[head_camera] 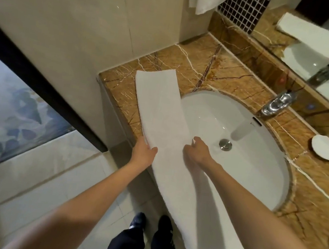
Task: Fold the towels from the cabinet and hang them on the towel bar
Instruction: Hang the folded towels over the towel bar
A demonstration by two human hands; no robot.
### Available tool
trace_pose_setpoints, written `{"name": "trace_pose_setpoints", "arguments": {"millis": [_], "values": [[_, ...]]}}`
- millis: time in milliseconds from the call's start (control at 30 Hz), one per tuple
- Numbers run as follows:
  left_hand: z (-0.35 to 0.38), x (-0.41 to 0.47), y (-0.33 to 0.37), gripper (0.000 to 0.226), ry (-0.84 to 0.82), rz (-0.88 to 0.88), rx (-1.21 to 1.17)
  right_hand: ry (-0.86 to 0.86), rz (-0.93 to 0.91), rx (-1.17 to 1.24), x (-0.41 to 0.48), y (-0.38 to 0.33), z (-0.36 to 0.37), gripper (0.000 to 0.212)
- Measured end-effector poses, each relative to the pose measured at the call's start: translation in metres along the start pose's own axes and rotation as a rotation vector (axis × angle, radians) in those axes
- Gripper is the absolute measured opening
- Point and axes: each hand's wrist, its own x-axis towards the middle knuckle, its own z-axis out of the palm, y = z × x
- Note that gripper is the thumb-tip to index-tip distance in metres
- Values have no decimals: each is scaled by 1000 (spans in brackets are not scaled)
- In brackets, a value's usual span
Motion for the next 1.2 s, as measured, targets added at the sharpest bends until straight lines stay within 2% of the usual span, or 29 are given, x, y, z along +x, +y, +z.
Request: {"name": "trace_pose_setpoints", "arguments": {"millis": [100, 233, 333, 433, 500, 600, 633, 767, 800, 900, 1067, 1200], "values": [[4, 2, -4, 42, -67, -88, -76, 58, 18, 28, 0, 1, -5, 18], [5, 0, -1, 24, -112, -170, -163, 28, 78, 48, -4, 1, -13, 32], [4, -2, 1, 10, -108, -174, -176, -31, 127, 73, -6, 2, -17, 23], [4, -5, 0, 13, -114, -161, -155, -49, 154, 140, -9, 2, -19, 16], [5, -6, 1, 18, -126, -179, -170, -37, 157, 189, -11, 1, -20, 24], [7, -8, 3, 9, -151, -217, -240, -16, 146, 270, -12, 1, -23, 18], [8, -8, 4, 12, -144, -215, -255, -12, 140, 297, -12, 2, -25, 16], [7, -13, 12, 15, -64, -157, -323, -31, 134, 367, -14, -3, -34, 32], [6, -15, 15, 18, -53, -146, -350, -38, 145, 401, -16, -7, -37, 32], [-4, -20, 27, 13, -62, -107, -472, -68, 157, 473, -22, -22, -50, 13], [-33, -26, 63, 6, -80, -43, -552, -152, 129, 511, -35, -61, -78, 28], [-69, -25, 101, 7, -29, 63, -559, -95, -9, 537, -44, -109, -98, 19]]}}
